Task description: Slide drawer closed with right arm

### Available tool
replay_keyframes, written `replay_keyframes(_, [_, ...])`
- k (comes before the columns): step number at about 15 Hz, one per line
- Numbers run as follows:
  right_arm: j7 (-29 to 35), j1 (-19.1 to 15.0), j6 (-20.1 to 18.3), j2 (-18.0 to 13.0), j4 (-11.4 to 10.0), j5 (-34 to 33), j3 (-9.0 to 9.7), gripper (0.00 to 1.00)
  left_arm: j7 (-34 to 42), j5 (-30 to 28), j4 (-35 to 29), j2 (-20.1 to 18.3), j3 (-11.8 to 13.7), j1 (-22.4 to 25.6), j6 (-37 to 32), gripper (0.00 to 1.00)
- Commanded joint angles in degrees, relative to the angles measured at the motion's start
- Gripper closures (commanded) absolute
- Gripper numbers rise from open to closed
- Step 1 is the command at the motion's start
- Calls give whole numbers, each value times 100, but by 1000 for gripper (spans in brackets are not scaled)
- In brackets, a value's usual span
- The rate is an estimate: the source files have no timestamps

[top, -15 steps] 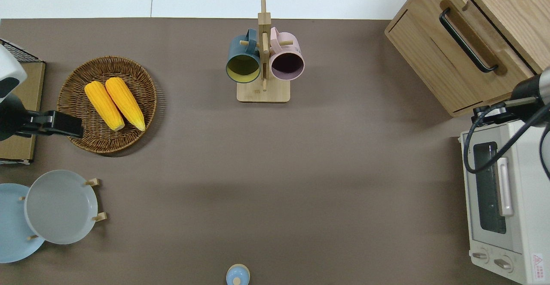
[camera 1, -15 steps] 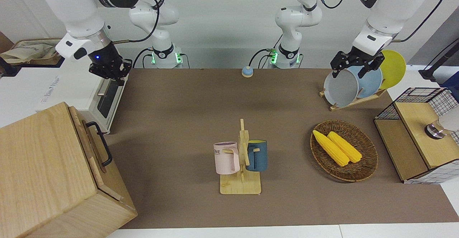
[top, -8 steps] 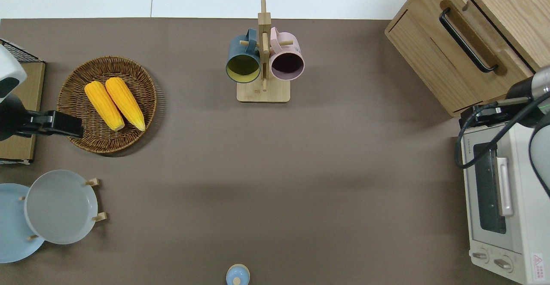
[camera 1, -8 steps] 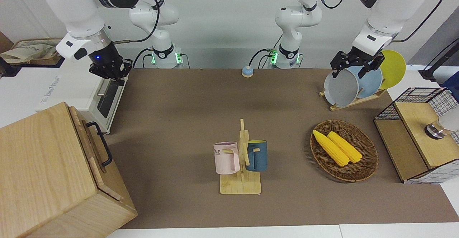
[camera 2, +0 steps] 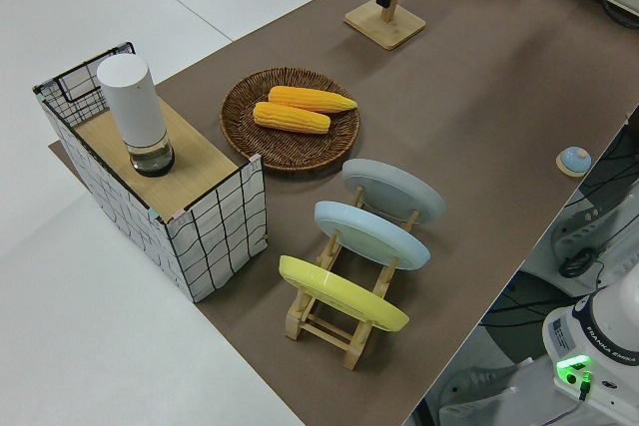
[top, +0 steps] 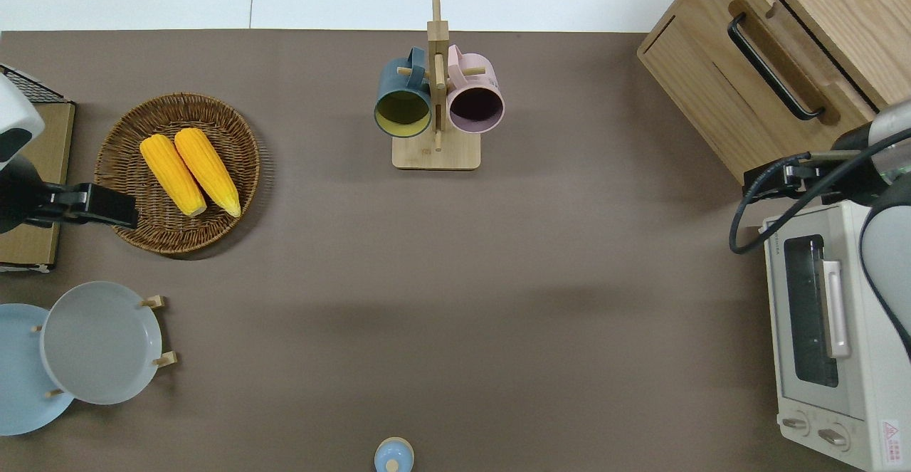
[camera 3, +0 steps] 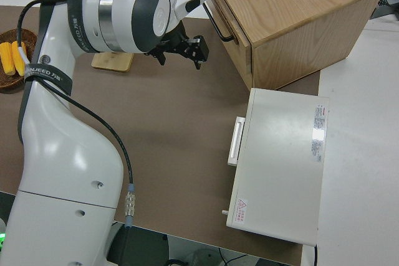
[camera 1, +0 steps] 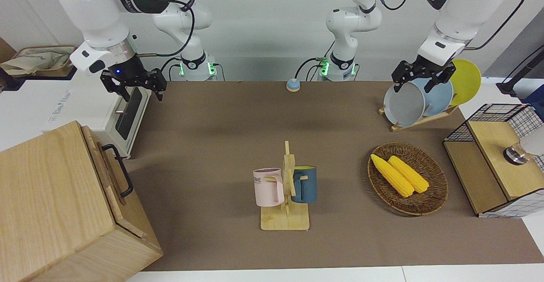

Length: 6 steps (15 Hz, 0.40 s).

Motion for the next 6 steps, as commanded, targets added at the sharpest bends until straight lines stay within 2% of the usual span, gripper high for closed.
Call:
replay_keyframes(1, [155,74,118,-20,-39,-271,14,17,-60,102,49,-25,2,-39,-103,7])
replay_keyframes(4, [172,101,92,-3,-21,-378,23,17,-60,102,49,-25,2,-39,-103,7])
replay_keyframes(6, [155,92,56,32,84,-352,23,17,-60,102,49,-25,2,-39,-103,7])
